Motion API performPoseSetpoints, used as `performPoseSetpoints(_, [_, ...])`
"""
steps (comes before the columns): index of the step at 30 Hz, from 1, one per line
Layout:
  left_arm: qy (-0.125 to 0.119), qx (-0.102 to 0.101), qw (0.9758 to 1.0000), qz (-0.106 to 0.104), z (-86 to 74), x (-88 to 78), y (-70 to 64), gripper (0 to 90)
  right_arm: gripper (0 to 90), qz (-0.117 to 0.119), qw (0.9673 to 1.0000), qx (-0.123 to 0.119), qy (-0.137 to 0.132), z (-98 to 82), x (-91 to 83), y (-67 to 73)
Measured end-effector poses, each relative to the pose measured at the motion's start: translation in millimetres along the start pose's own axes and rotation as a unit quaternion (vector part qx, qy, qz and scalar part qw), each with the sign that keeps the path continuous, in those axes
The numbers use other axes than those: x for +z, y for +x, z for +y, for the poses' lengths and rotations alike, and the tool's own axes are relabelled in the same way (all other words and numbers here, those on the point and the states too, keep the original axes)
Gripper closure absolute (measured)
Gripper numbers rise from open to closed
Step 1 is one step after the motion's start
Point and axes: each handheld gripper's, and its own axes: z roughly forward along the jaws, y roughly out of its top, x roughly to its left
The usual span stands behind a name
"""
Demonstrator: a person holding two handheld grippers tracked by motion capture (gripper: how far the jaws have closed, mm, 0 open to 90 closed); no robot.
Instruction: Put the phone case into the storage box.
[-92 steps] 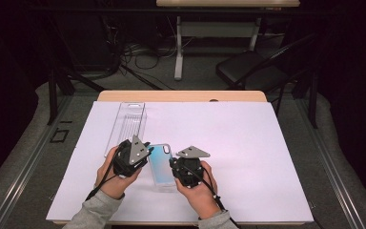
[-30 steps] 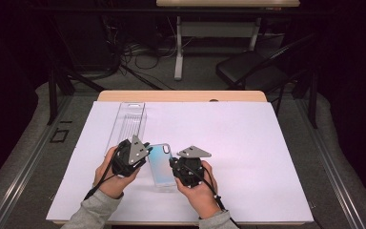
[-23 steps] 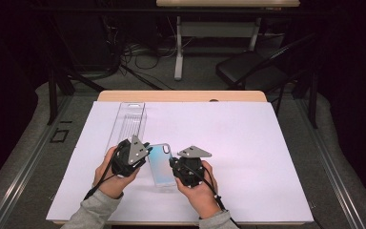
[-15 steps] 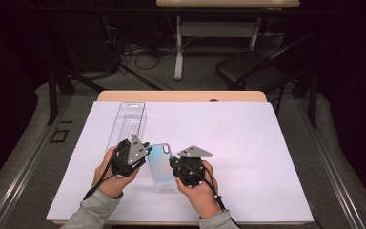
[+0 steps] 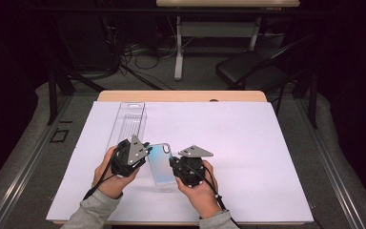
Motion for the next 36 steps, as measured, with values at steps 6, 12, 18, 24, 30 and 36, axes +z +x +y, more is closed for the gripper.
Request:
performPoseSetpoints(6, [-0.001,-0.002,1.0,-0.003,0.1,0.1,-0.3,80.6,80.3,0.004,1.0,0.001,0.0,0.4,-0.4,-1.1])
performPoseSetpoints(12, [0.001,0.0,1.0,0.0,-0.2,0.1,0.2,80.7,76.7,0.004,1.0,0.0,-0.002,-0.1,0.1,-0.5])
performPoseSetpoints(18, [0.001,0.0,1.0,0.001,-0.6,0.2,0.9,80.6,72.2,0.003,1.0,-0.004,-0.006,0.4,-1.2,-0.5])
performPoseSetpoints(24, [-0.001,-0.001,1.0,0.003,-1.2,0.1,2.3,80.6,65.8,0.01,0.9998,-0.008,-0.014,1.4,-3.0,-1.4])
performPoseSetpoints(30, [0.0,-0.006,1.0,0.005,-2.4,0.3,4.0,80.6,56.8,0.013,0.9993,-0.023,-0.025,3.4,-4.4,-3.7])
performPoseSetpoints(36, [0.0,-0.007,1.0,0.006,-3.2,0.7,5.4,80.7,47.6,0.019,0.9991,-0.027,-0.025,5.8,-6.3,-7.7])
